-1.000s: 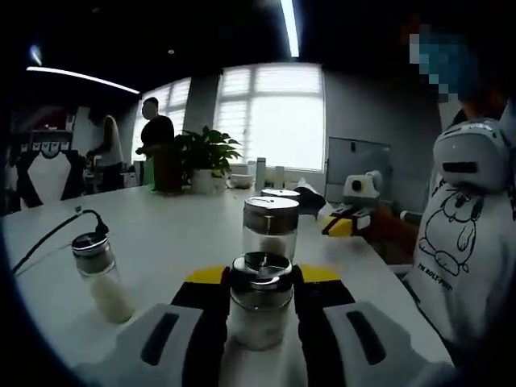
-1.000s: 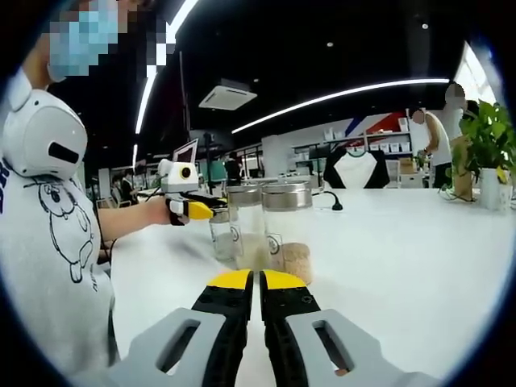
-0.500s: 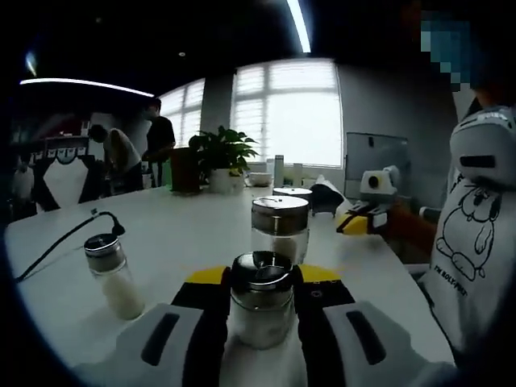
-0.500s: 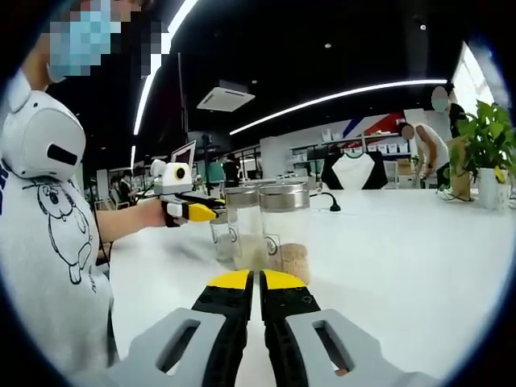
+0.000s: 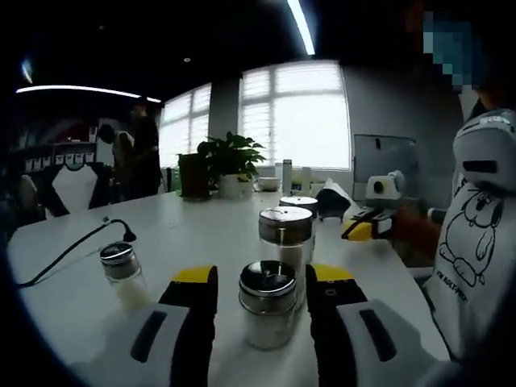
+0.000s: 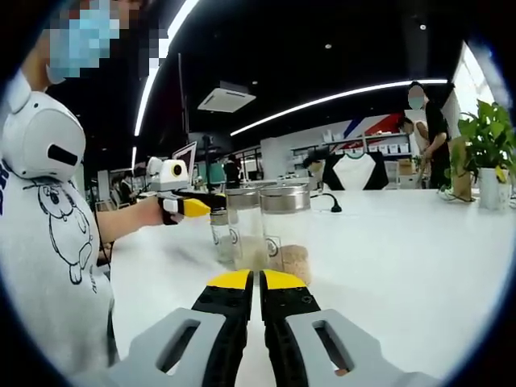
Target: Rotate the seasoning bottle until the label or dispensing opening points toward the visible target arrow and the bottle remains upright within the marked orientation range
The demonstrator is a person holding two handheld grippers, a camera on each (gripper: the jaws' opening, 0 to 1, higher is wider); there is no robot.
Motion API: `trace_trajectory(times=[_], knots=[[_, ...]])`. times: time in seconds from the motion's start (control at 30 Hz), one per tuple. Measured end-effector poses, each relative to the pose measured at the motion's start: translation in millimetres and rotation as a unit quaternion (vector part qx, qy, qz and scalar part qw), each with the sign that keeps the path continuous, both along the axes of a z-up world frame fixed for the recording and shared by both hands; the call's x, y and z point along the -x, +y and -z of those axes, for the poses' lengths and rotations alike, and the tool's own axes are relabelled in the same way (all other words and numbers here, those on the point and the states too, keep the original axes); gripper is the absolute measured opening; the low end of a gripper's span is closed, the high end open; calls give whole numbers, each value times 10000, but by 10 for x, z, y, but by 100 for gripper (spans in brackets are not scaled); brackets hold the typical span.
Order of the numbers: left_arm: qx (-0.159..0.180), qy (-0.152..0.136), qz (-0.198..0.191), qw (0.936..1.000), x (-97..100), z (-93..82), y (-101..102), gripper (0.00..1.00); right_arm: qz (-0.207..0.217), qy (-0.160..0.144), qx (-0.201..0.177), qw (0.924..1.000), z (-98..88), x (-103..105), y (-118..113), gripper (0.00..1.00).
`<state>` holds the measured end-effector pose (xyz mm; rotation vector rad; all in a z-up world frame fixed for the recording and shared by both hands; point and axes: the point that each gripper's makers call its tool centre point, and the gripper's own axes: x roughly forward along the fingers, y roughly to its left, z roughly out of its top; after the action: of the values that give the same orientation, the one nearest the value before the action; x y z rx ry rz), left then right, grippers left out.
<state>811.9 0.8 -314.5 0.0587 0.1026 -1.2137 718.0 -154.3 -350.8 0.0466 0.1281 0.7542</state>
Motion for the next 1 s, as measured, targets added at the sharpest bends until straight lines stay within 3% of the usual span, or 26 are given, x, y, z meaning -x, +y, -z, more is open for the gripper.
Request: trace_trajectory(times=[0.23,0.43,0.57,0.7,0.8,1.0], knots=[[190,-115,-354,9991,-33,-133,175,47,-23,-56,0,10000,-39,-14,9,1],[159,-125,-730,9971,-69,-152,297,46,-59,-79,34,9999,-60,-20,31,1],[221,-144,-1014,9945,-65,-201,400,45,-58,-98,48,9999,-66,-23,33,2],[116,-345,-1329,9905,-101,-239,511,45,-60,-130,74,9999,-65,-16,30,2],[310,-139,-1512,9879,-122,-266,582,45,-55,-194,127,9997,-77,-21,28,2],[493,-126,-1829,9818,-93,-301,731,40,-91,-369,128,9992,-154,-51,18,4]])
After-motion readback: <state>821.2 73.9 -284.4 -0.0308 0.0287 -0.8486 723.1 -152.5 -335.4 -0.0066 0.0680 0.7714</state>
